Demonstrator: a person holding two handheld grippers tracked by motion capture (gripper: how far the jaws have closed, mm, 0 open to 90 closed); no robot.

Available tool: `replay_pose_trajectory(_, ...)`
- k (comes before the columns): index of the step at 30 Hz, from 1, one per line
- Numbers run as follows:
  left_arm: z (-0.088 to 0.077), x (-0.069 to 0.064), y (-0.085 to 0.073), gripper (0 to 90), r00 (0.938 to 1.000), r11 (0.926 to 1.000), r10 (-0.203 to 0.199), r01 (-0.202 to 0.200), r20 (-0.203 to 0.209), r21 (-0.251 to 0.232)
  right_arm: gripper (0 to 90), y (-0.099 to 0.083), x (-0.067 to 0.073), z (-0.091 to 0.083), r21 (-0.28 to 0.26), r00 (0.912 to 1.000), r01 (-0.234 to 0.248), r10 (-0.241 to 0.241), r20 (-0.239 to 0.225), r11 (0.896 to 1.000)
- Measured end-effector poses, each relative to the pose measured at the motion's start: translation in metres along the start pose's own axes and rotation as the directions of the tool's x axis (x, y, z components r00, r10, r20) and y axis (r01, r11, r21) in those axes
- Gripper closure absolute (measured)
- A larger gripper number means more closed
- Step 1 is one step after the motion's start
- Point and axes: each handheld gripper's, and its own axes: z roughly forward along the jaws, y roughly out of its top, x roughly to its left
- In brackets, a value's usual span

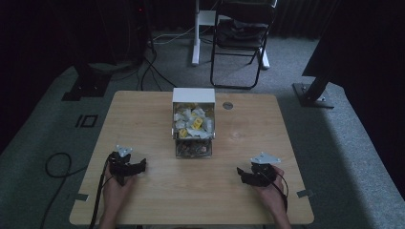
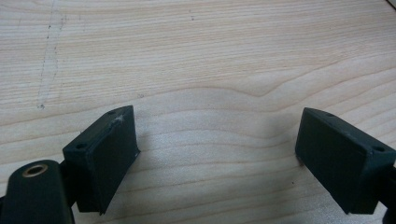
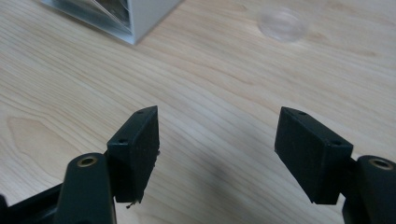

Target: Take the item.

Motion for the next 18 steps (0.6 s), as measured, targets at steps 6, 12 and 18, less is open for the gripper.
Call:
replay_pose_trajectory(6,0.0,0.0,0.0,13.7,1.0,1.0,0.0,0.0,0.0,0.0,30.6,0.009,0.01,-0.001,-0.02,0.9997,0.021,-0.021,-0.013,1.0)
replay_pose_trajectory(12,0.0,0.0,0.0,13.7,1.0,1.0,0.0,0.0,0.0,0.0,31.0,0.015,0.018,-0.005,-0.038,0.999,0.039,-0.04,-0.022,0.999)
replay_pose_trajectory(18,0.0,0.0,0.0,13.7,1.0,1.0,0.0,0.0,0.0,0.0,33.2,0.021,0.023,-0.009,-0.057,0.9977,0.058,-0.06,-0.032,0.997)
